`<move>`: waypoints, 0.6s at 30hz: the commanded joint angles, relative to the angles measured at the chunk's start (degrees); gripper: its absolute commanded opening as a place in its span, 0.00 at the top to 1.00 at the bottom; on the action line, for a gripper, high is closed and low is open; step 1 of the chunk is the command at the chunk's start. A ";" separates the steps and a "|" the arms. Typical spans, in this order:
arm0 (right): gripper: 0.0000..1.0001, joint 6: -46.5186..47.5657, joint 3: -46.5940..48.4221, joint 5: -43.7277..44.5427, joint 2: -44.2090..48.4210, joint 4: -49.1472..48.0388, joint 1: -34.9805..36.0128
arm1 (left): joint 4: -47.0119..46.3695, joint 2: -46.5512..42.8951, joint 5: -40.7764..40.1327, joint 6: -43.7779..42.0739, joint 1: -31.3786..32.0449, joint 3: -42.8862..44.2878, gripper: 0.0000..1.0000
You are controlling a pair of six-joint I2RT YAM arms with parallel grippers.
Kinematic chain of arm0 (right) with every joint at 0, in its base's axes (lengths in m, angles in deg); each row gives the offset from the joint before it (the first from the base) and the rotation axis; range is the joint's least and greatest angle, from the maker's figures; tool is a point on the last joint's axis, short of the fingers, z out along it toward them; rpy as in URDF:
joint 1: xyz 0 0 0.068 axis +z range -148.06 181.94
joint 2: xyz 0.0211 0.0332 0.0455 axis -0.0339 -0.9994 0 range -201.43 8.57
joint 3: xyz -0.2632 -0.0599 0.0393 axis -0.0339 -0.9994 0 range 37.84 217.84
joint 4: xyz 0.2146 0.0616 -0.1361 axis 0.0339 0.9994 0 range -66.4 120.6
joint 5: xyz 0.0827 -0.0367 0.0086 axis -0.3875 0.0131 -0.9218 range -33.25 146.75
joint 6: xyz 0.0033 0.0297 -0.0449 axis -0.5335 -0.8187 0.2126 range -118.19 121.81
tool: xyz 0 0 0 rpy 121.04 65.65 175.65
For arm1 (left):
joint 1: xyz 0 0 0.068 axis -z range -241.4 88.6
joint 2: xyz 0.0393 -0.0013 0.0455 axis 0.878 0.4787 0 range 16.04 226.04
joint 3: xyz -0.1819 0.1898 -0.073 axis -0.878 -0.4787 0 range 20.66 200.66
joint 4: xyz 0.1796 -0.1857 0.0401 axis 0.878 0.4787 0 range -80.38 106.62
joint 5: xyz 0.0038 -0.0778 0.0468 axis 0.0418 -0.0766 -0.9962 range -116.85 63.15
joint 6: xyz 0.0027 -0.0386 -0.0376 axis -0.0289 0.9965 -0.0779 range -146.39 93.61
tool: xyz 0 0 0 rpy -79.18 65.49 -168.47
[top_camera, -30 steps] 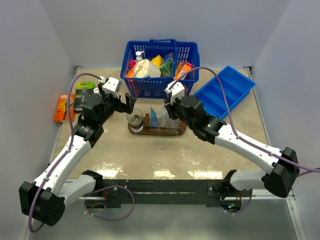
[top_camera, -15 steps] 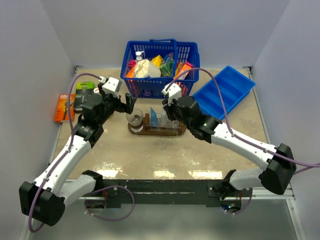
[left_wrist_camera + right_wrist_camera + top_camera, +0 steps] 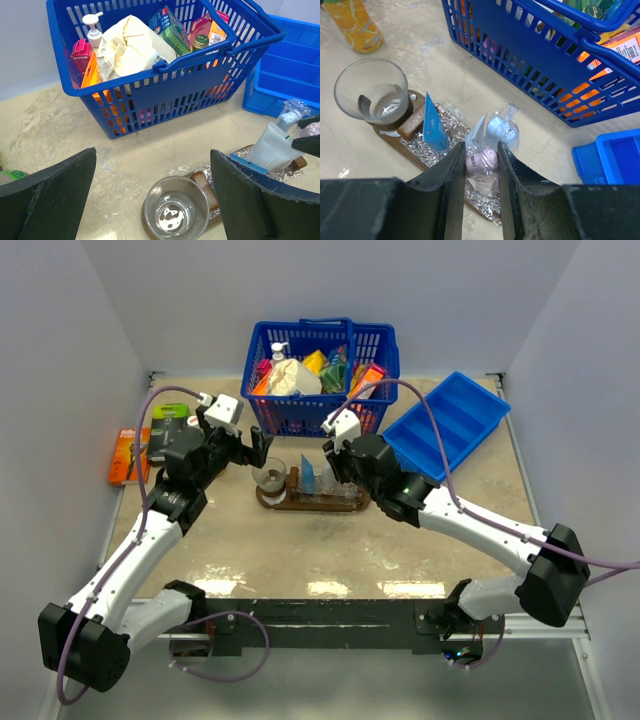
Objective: Prepare toiletry sets of a toothbrush and toothpaste on the tray
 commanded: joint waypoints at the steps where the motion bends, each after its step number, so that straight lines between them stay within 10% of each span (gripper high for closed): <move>1: 0.91 -0.07 -1.17 2.32 -0.86 -0.17 0.25 | -2.75 -0.61 0.00 -0.89 -0.24 -0.25 0.00; 18: 0.53 -3.41 -1.26 3.20 3.18 -0.96 0.34 | -2.75 -0.87 0.09 -0.72 -0.24 -0.16 0.00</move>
